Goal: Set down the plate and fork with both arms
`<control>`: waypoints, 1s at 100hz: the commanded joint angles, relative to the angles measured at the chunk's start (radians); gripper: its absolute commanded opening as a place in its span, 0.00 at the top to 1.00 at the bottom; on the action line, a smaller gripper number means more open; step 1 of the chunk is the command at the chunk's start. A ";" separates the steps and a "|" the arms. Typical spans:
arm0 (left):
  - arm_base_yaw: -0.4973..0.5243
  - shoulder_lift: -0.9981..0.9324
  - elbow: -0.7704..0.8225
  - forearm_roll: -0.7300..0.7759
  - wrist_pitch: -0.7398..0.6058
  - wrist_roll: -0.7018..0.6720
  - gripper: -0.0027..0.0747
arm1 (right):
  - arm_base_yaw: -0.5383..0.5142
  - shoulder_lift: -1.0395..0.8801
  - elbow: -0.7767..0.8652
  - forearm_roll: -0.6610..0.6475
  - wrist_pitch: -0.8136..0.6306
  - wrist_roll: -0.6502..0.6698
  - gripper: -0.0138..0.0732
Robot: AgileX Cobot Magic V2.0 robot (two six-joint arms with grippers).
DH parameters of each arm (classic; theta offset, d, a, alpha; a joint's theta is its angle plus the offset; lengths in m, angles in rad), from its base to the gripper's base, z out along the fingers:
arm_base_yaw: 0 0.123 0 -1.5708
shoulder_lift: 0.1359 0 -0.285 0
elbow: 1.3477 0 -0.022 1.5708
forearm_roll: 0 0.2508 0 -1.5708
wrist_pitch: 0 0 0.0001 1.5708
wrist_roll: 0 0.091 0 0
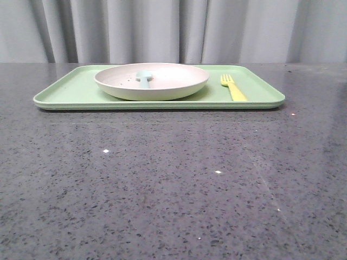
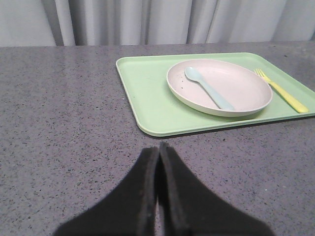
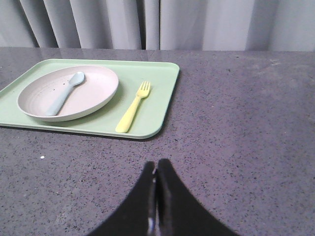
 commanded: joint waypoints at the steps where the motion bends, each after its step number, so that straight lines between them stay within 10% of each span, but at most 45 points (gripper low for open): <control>1: 0.000 0.008 -0.029 -0.011 -0.077 -0.011 0.99 | -0.003 0.008 -0.022 -0.018 -0.076 -0.009 0.92; 100: 0.033 -0.007 0.051 0.071 -0.202 -0.011 0.99 | -0.003 0.008 -0.022 -0.018 -0.076 -0.009 0.92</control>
